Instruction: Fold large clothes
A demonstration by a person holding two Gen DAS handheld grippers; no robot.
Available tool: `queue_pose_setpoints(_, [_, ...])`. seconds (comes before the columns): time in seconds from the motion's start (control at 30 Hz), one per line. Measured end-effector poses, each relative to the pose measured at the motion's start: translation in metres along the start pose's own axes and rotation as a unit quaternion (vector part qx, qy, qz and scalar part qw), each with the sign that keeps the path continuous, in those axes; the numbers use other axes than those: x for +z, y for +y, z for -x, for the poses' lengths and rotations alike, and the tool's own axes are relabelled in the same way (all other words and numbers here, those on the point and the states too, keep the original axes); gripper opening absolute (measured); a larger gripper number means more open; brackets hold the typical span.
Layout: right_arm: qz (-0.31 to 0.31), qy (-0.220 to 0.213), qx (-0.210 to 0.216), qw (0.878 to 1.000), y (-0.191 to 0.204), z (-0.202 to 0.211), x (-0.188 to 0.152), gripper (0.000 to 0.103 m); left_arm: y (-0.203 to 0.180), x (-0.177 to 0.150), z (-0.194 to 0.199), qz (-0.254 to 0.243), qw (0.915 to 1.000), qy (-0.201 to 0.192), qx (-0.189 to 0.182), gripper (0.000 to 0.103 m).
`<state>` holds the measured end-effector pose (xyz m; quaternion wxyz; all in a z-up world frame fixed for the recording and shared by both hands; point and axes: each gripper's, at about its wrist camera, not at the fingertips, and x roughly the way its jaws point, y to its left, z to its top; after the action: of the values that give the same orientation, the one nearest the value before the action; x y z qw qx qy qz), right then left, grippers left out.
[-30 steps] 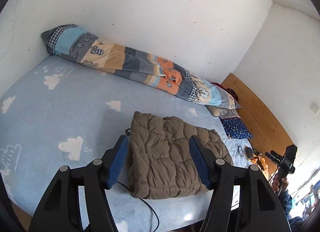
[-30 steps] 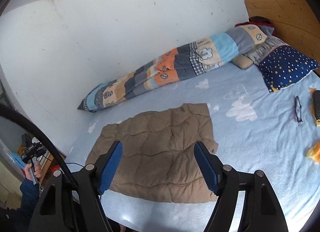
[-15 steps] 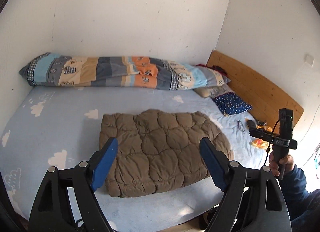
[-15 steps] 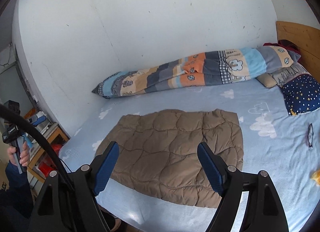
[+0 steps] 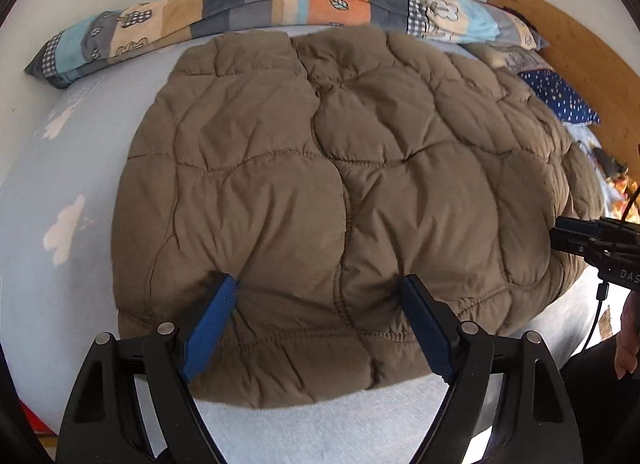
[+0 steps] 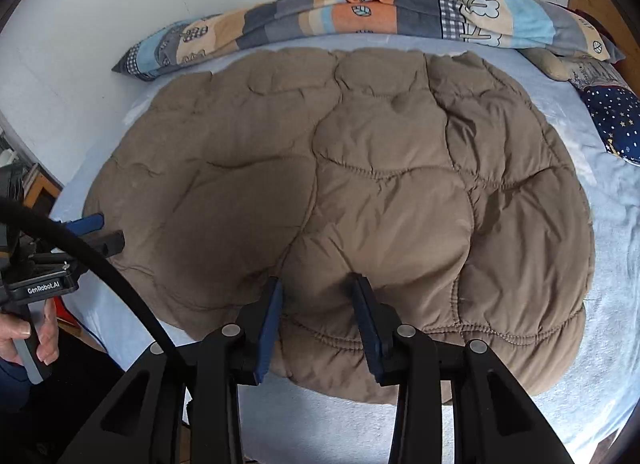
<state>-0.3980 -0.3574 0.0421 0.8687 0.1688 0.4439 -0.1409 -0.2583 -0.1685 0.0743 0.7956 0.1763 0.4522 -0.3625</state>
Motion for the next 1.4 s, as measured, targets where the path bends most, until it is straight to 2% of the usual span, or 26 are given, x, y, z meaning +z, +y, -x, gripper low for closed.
queue_pose_setpoints(0.1, [-0.006, 0.018, -0.010, 1.000, -0.002, -0.023, -0.001, 0.041, -0.002, 0.002, -0.009, -0.006, 0.9999, -0.001, 0.010, 0.090])
queue_pose_setpoints(0.23, [-0.011, 0.023, -0.016, 1.000, -0.005, -0.031, 0.003, 0.041, -0.004, 0.002, -0.008, 0.005, 0.9998, -0.009, 0.018, 0.091])
queue_pose_setpoints(0.4, [-0.028, 0.017, 0.008, 0.999, -0.013, -0.014, 0.003, 0.041, -0.005, 0.008, 0.025, 0.015, 0.9988, -0.043, 0.016, 0.091])
queue_pose_setpoints(0.5, [-0.044, -0.013, 0.037, 0.998, -0.023, 0.009, 0.006, 0.041, -0.003, 0.022, 0.040, 0.023, 0.9970, -0.069, 0.028, 0.091])
queue_pose_setpoints(0.6, [-0.054, -0.040, 0.037, 0.997, -0.032, 0.024, 0.018, 0.041, 0.003, 0.046, 0.034, 0.034, 0.9978, -0.054, 0.019, 0.091])
queue_pose_setpoints(0.77, [-0.054, -0.044, 0.018, 0.997, -0.038, 0.016, 0.053, 0.042, 0.001, 0.078, -0.002, 0.027, 0.9991, -0.007, 0.030, 0.091])
queue_pose_setpoints(0.83, [-0.054, -0.019, 0.002, 0.998, -0.042, -0.003, 0.067, 0.043, 0.001, 0.085, -0.021, 0.030, 0.9989, 0.019, 0.030, 0.091])
queue_pose_setpoints(0.93, [-0.055, 0.020, -0.011, 0.998, -0.043, -0.034, 0.084, 0.045, -0.002, 0.092, -0.038, 0.028, 0.9981, 0.036, 0.040, 0.091])
queue_pose_setpoints(1.07, [-0.048, 0.032, -0.026, 0.998, -0.043, -0.050, 0.090, 0.048, -0.005, 0.100, -0.050, 0.028, 0.9975, 0.046, 0.047, 0.091])
queue_pose_setpoints(1.17, [-0.044, 0.031, -0.029, 0.998, -0.042, -0.054, 0.093, 0.050, -0.006, 0.104, -0.049, 0.033, 0.9976, 0.040, 0.046, 0.091])
queue_pose_setpoints(1.27, [-0.048, 0.026, -0.026, 0.998, -0.043, -0.050, 0.093, 0.051, -0.005, 0.110, -0.038, 0.044, 0.9985, 0.011, 0.031, 0.091])
queue_pose_setpoints(1.4, [-0.055, -0.020, 0.011, 0.998, -0.039, -0.029, 0.103, 0.053, -0.004, 0.124, -0.029, 0.057, 0.9976, -0.019, 0.035, 0.091])
